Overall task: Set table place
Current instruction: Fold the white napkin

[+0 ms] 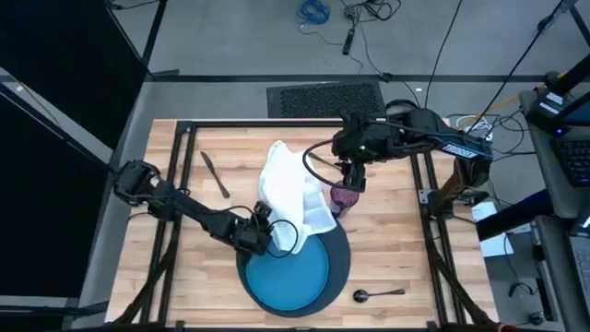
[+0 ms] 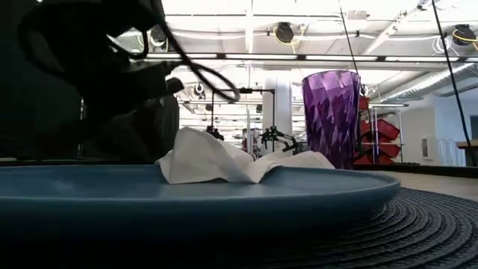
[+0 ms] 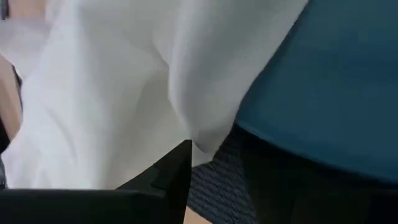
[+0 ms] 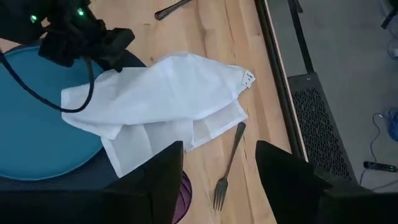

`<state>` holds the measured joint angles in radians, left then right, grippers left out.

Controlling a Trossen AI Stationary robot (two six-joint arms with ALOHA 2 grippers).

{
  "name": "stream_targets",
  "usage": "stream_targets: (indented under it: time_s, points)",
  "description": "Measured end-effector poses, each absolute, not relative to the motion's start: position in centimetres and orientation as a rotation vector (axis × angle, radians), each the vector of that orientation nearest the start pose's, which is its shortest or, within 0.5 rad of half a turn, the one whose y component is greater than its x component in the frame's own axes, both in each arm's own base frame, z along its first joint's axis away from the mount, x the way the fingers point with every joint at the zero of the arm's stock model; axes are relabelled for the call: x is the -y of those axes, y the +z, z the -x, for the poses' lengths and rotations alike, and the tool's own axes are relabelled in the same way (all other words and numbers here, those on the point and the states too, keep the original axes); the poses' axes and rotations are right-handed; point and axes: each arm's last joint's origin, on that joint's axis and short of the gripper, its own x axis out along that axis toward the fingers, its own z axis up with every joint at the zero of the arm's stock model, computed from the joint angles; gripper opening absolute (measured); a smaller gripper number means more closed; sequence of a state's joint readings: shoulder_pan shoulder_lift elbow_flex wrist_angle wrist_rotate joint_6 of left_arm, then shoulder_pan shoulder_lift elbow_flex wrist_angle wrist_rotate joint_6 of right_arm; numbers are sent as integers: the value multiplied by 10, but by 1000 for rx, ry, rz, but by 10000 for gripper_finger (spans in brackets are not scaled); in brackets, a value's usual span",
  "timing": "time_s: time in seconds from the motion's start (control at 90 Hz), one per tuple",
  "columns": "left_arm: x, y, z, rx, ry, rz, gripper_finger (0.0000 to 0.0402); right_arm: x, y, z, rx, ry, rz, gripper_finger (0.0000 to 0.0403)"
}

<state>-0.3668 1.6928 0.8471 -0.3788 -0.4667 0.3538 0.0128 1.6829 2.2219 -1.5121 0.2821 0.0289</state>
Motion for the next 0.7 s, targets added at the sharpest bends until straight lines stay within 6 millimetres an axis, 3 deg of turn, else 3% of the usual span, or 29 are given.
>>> stream_targets:
  time_s: [0.467,0.7]
  points:
    - [92,138,-285,-1054,-99,-811,122,4,464,-283,-958,-256,127,187]
    - [91,138,-287,-1048,-91,-803,65,4,464,-283,-957,-261,118,187]
